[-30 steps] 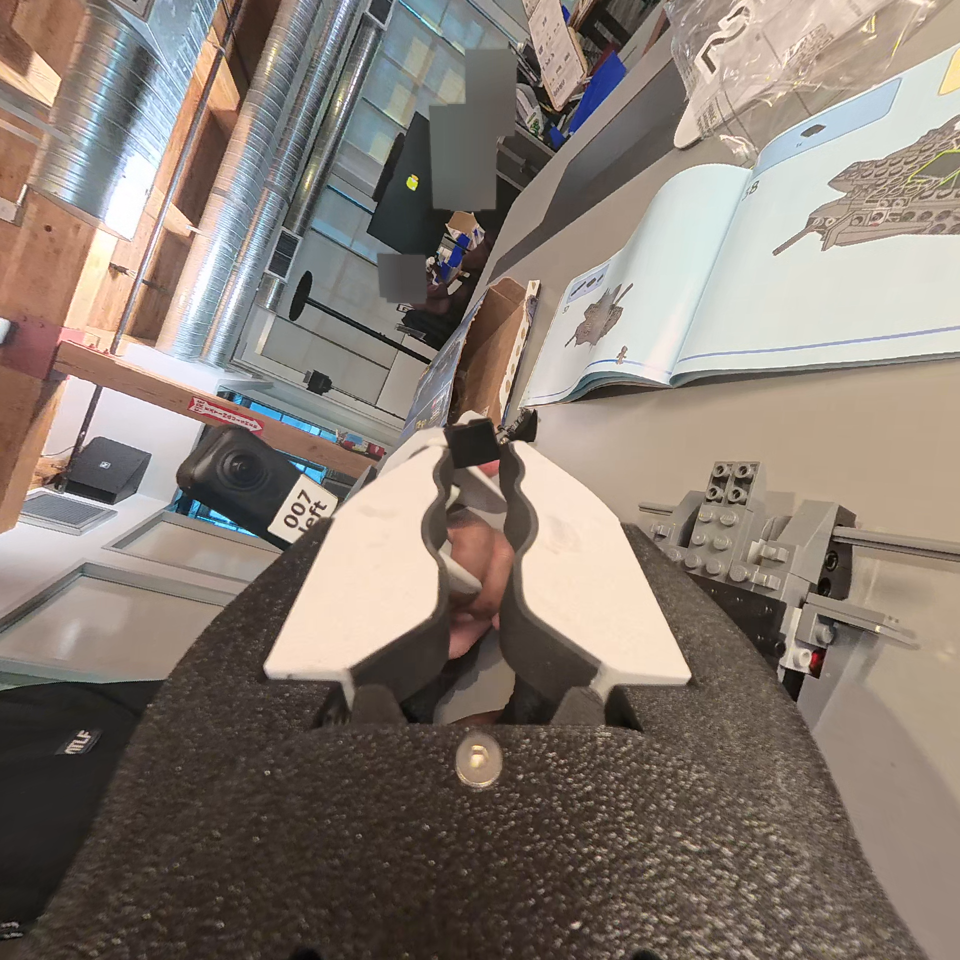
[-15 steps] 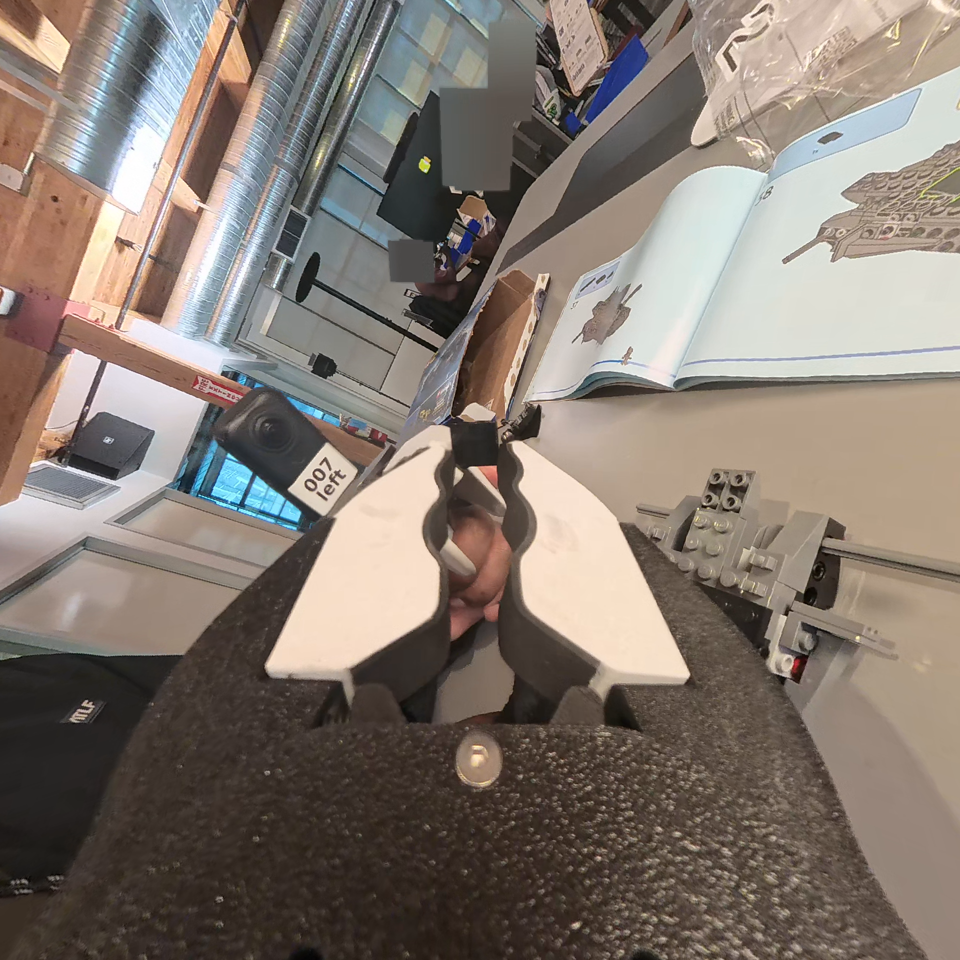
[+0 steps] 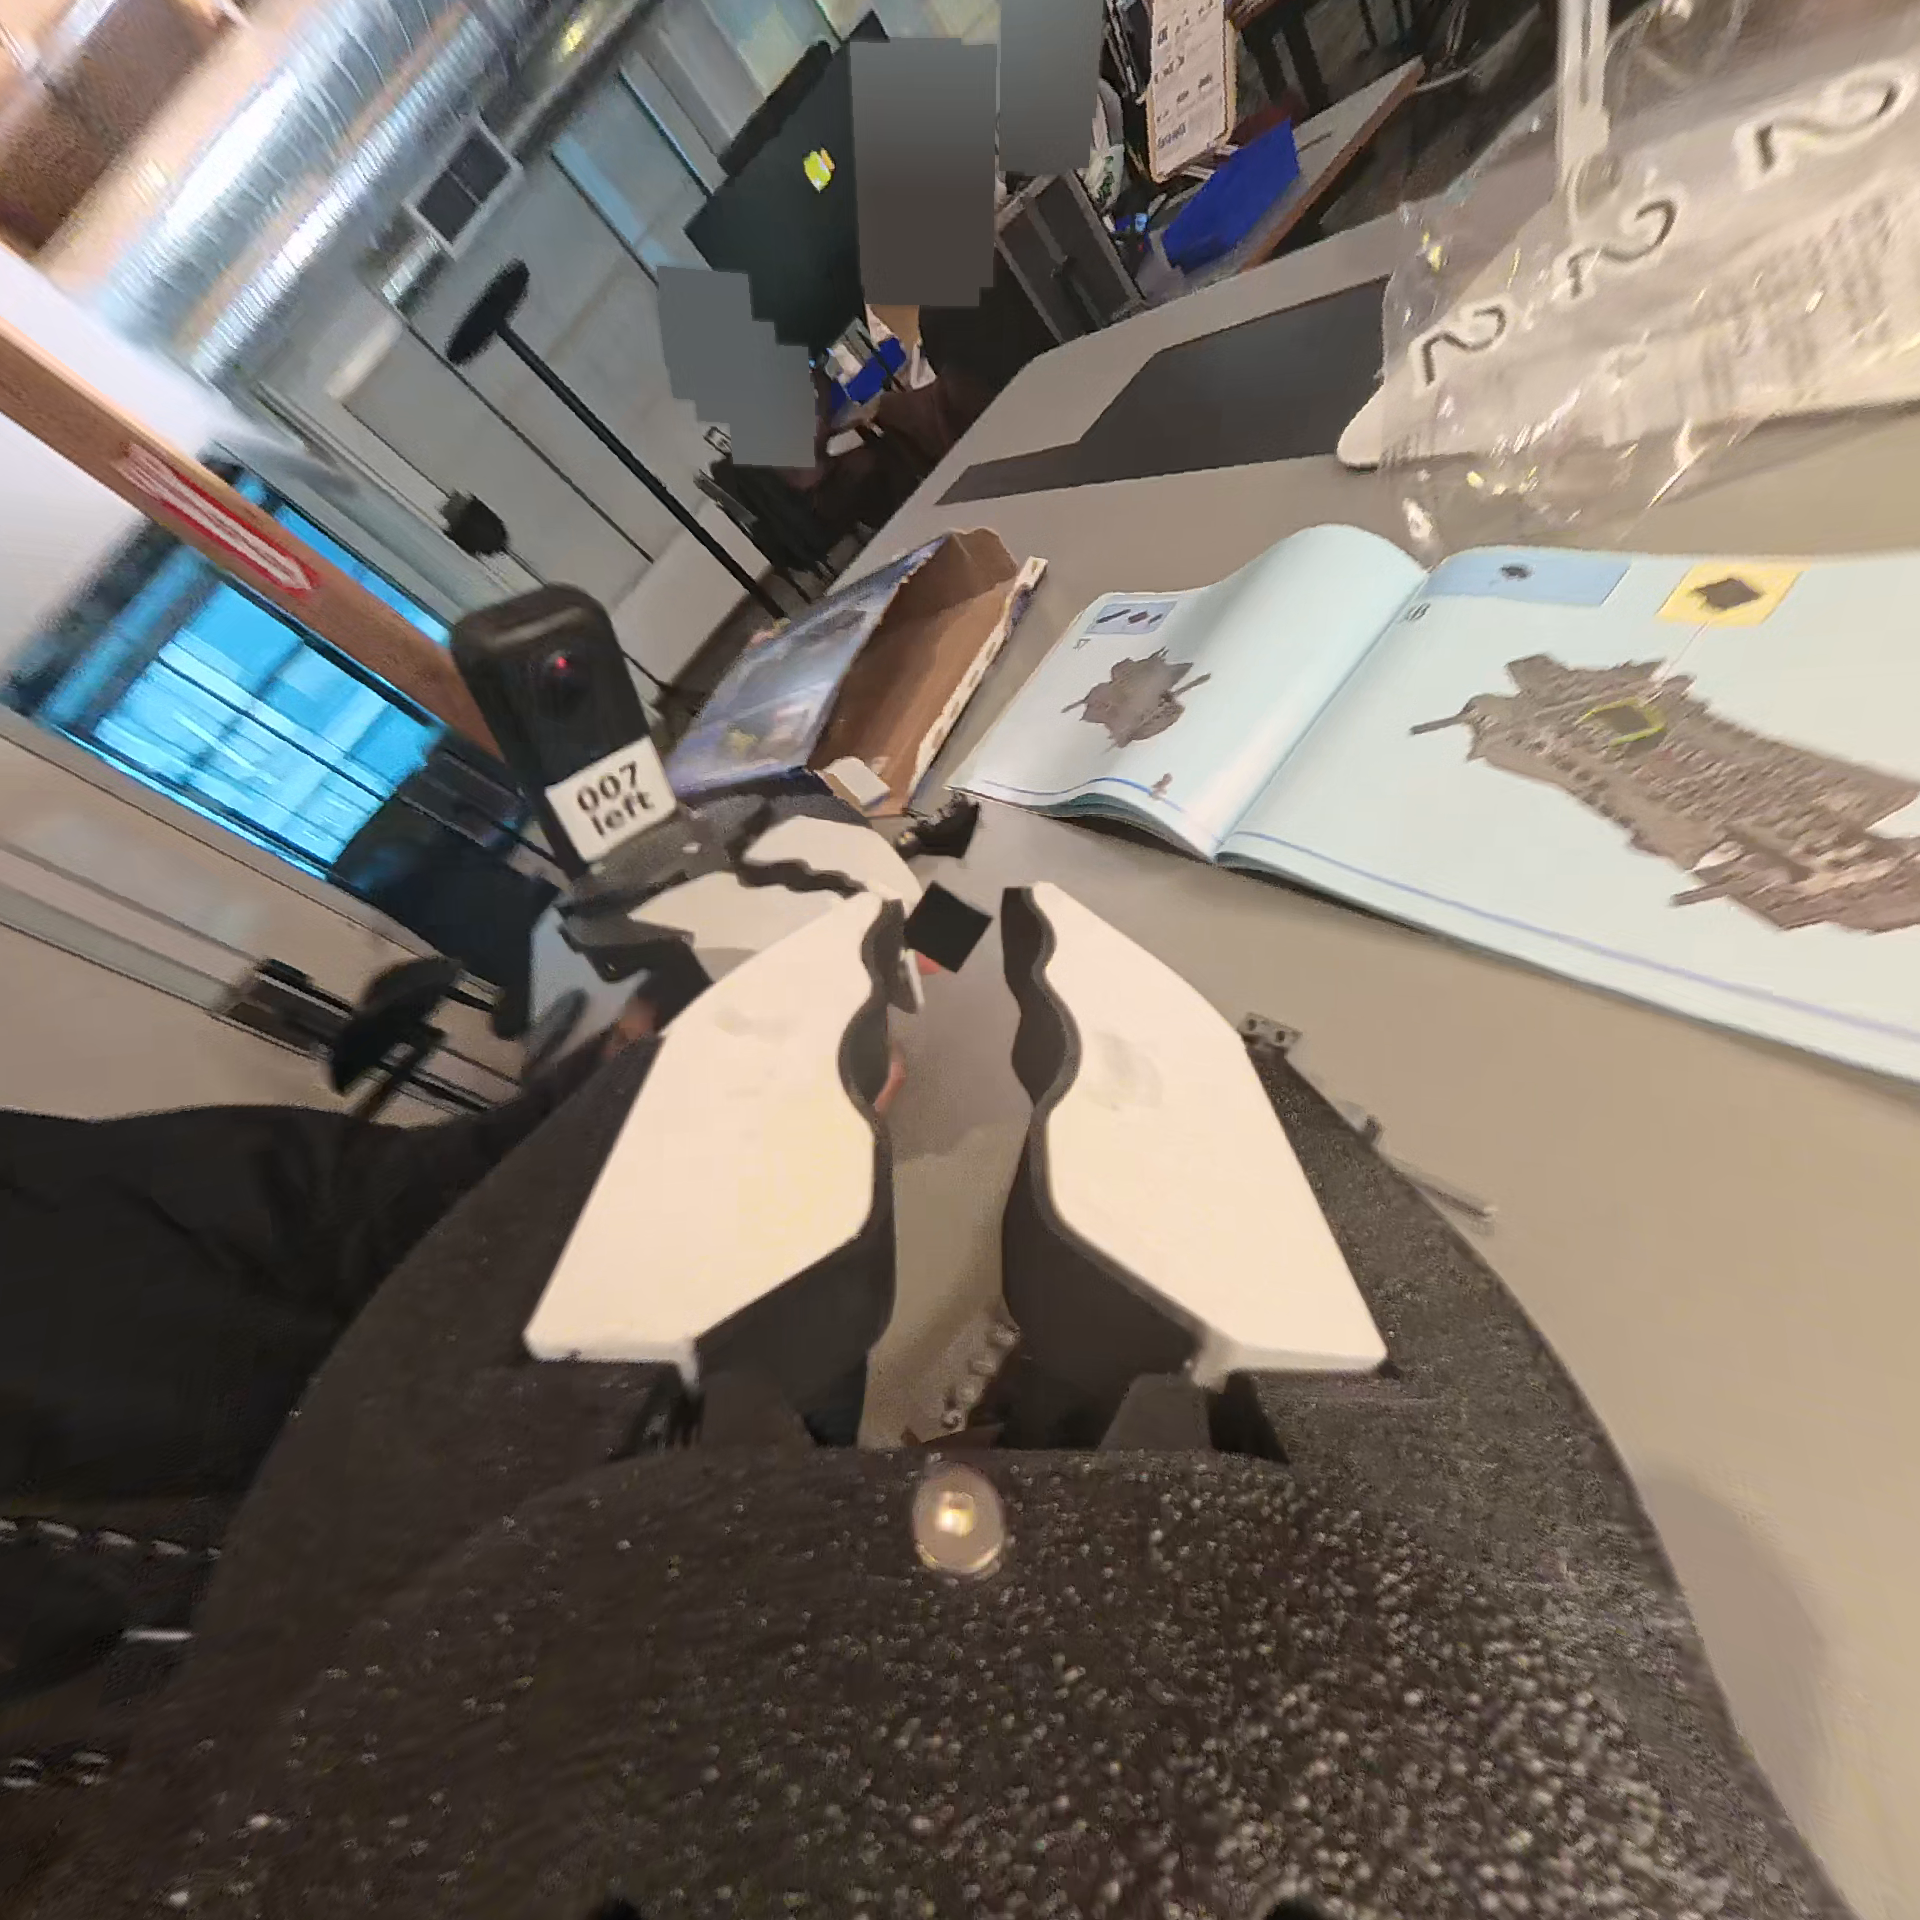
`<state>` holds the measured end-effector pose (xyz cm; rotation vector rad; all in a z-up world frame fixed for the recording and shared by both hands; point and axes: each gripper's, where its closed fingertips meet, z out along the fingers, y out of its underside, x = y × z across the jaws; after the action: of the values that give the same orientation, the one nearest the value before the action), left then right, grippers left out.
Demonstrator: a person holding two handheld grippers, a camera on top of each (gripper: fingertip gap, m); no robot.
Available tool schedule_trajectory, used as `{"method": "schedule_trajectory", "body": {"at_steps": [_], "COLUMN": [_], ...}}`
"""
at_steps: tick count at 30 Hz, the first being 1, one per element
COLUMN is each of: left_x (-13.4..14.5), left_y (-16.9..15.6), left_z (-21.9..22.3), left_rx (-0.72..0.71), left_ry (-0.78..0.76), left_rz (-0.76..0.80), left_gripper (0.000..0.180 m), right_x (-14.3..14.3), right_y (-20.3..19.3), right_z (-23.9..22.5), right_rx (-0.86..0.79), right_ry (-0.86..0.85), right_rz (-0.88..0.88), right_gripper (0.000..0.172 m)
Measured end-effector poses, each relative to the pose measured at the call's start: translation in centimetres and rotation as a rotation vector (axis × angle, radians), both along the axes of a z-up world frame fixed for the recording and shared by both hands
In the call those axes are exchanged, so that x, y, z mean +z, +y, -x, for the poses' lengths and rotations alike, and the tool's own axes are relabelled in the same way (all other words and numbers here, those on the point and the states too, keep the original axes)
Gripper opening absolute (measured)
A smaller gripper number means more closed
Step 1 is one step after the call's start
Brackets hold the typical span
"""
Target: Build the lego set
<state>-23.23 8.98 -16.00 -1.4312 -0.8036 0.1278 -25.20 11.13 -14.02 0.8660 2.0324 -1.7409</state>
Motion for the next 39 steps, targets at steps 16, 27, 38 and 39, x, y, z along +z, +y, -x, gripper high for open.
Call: {"method": "schedule_trajectory", "body": {"at_steps": [16,27,38,39], "left_x": [-0.3,-0.9,-4.7,-4.9], "left_y": [2.4,2.0,1.8,2.0], "left_z": [-2.7,-1.7,-1.3,-1.4], "left_rx": [-0.318,-0.237,-0.12,-0.125], "left_ry": [-0.248,-0.303,-0.36,-0.359], "left_rz": [-0.187,-0.189,0.127,0.144], "left_gripper": [0.003,0.01,0.028,0.028], "right_x": [-2.9,-4.1,-6.2,-6.5], "right_y": [-0.6,0.3,2.3,2.3], "right_z": [-3.9,-2.3,-1.1,-1.2], "right_rx": [0.212,0.134,0.006,0.0], "right_ry": [0.499,0.389,0.105,0.095], "right_rz": [-0.311,-0.381,-0.388,-0.398], "right_gripper": [0.031,0.016,0.017,0.016]}}
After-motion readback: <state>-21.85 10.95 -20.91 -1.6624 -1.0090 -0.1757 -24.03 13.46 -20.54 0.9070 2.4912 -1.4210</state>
